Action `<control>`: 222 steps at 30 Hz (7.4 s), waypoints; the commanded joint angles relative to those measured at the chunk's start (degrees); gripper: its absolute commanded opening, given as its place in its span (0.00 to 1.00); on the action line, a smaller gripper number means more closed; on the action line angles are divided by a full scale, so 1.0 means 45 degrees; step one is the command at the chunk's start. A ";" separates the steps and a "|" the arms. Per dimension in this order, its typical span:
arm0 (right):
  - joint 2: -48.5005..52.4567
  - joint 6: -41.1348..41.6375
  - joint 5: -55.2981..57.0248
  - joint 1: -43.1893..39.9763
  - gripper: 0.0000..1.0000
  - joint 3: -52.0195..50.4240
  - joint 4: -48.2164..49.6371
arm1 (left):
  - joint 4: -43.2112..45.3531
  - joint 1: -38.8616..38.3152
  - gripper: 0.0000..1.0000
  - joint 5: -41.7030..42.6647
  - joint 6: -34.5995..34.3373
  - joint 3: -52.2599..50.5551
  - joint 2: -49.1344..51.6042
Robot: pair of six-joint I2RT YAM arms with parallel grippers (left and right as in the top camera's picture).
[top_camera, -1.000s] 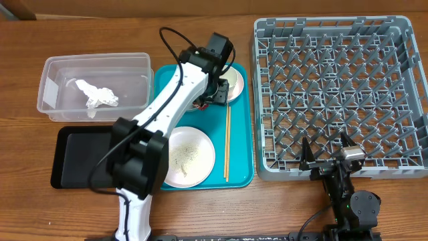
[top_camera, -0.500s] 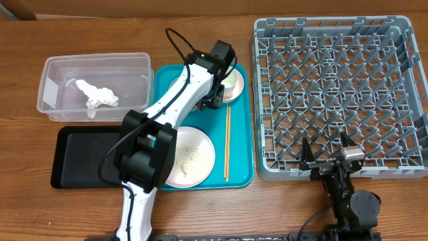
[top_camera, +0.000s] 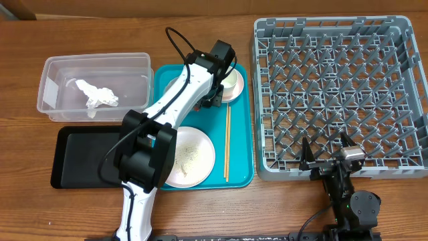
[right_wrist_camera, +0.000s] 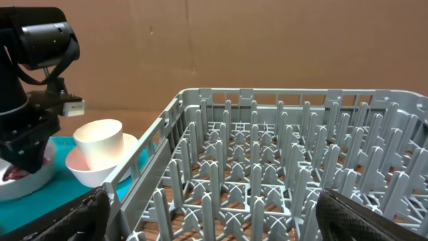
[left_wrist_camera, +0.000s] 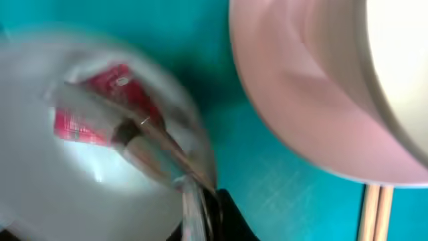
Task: Sort waste into correct bins and load items into the dishwasher
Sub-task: 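Grasp the red wrapper and drop it into the clear bin, then reach the left gripper to the rim of the white rice plate, then pinch the plate rim with the left gripper and tilt it up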
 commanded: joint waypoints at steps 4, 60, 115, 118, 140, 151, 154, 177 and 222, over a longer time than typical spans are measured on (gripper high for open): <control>-0.0141 0.0044 -0.0024 -0.0034 1.00 -0.0131 0.0068 | -0.0933 -0.0063 0.04 -0.0952 -0.0044 0.1807 0.0063; -0.0136 0.0044 -0.0024 -0.0034 1.00 -0.0131 0.0068 | -0.3847 0.5809 0.54 0.4357 0.0816 0.4541 -0.1462; -0.0136 0.0044 -0.0024 -0.0034 0.99 -0.0131 0.0068 | 0.0495 -0.2021 0.11 0.1681 -0.5605 -0.5945 -0.3672; -0.0136 0.0044 -0.0024 -0.0034 1.00 -0.0131 0.0068 | 0.0612 -0.2045 0.19 0.1909 -0.5226 -0.5960 -0.3672; -0.0136 0.0044 -0.0024 -0.0034 1.00 -0.0131 0.0068 | 0.2424 -0.2754 0.22 0.2050 -0.5387 -0.7227 -0.3672; -0.0136 0.0044 -0.0024 -0.0034 1.00 -0.0131 0.0068 | 0.3060 -0.2754 0.22 0.2093 -0.5382 -0.7834 -0.3667; -0.0136 0.0044 -0.0024 -0.0034 1.00 -0.0131 0.0068 | 0.3089 -0.2754 0.21 0.2093 -0.5377 -0.7834 -0.3667; -0.0136 0.0044 -0.0024 -0.0034 1.00 -0.0131 0.0068 | 0.3036 -0.2754 0.04 0.2103 -0.5323 -0.7781 -0.3653; -0.0136 0.0044 -0.0024 -0.0034 0.99 -0.0131 0.0068 | -0.0942 -0.4503 0.04 0.1413 -0.5037 -0.4682 -0.3657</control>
